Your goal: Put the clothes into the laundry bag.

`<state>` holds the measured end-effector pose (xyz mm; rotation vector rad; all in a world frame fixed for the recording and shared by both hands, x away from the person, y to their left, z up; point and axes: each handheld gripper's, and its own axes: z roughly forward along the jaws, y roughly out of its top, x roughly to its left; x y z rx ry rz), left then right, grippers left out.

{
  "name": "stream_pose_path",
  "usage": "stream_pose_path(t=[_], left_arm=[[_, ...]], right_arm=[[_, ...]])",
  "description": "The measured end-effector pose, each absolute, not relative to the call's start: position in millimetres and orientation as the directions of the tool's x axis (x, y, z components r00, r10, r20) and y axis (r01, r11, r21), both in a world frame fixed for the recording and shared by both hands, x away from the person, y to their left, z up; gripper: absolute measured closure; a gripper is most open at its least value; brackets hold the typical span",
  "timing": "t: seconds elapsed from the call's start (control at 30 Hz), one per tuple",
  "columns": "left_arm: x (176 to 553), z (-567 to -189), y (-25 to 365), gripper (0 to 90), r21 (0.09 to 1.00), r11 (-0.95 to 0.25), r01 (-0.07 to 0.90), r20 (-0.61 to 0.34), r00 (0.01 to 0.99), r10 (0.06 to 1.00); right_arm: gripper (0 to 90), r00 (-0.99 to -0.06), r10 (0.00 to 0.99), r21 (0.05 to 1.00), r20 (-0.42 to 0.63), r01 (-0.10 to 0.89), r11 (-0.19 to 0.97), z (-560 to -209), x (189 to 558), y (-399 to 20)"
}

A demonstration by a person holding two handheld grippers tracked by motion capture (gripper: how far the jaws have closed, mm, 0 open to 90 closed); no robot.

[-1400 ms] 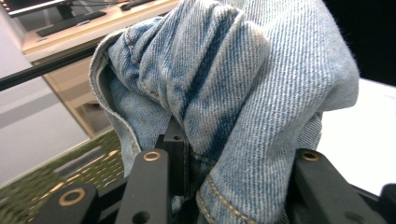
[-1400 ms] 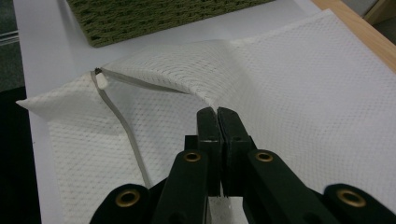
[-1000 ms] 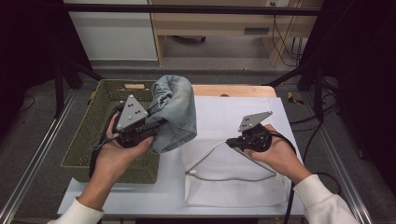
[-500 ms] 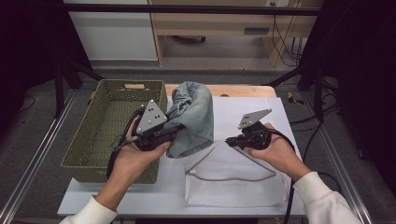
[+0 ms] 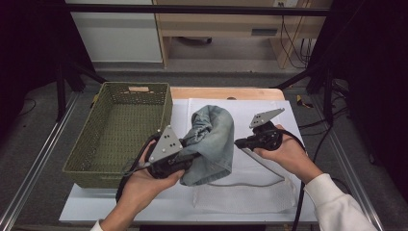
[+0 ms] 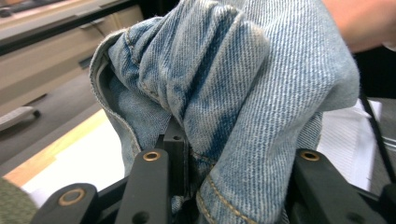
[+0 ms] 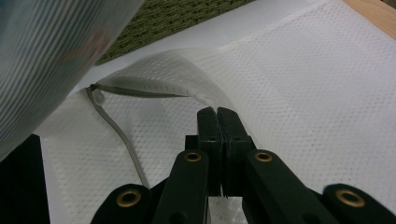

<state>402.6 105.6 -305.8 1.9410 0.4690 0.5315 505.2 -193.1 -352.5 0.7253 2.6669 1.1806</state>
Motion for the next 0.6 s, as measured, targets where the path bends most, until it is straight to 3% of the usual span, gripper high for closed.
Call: stream_pose_path(t=[0.27, 0.6], left_arm=[[389, -313, 86, 62.7, 0.898, -0.436, 0.059, 0.170, 0.867, 0.468], [371, -328, 69, 62.6, 0.898, -0.436, 0.068, 0.122, 0.911, 0.393]], right_arm=[[89.4, -0.867, 0.491, 0.737, 0.088, 0.388, 0.553, -353, 510, -197], [89.4, -0.865, 0.495, 0.730, 0.083, 0.391, 0.560, -355, 513, -199]])
